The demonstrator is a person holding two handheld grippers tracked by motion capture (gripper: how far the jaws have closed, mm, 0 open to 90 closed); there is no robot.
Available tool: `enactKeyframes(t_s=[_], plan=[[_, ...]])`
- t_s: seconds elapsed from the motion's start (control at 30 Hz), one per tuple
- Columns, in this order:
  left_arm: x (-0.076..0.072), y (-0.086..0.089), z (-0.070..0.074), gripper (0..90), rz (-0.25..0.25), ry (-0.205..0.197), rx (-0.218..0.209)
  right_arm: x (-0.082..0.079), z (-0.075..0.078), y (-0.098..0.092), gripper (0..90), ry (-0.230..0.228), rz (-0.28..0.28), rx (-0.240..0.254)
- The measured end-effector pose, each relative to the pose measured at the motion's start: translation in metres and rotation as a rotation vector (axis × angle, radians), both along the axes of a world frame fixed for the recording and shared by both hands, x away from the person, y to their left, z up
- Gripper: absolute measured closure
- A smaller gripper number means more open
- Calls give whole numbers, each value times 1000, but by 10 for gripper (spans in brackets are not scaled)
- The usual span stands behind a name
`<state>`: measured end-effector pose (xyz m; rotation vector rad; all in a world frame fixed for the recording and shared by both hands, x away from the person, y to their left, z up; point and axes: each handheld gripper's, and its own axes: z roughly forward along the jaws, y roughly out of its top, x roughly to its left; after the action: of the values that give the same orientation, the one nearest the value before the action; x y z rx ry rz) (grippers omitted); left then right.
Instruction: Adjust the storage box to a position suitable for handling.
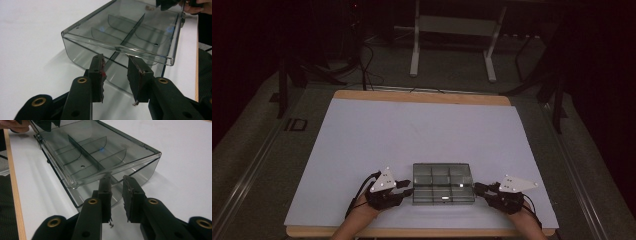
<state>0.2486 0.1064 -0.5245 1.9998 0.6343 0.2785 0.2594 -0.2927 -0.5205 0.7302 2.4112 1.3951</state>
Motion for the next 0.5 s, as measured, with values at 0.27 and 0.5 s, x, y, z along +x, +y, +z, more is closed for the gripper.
enactKeyframes(t_s=[0.27,0.5], plan=[[1,-1,8,652,7,-31,-16,1,8,2,742,-30,-3,16],[2,-3,12,653,5,-52,-23,3,12,1,726,-49,-9,30]])
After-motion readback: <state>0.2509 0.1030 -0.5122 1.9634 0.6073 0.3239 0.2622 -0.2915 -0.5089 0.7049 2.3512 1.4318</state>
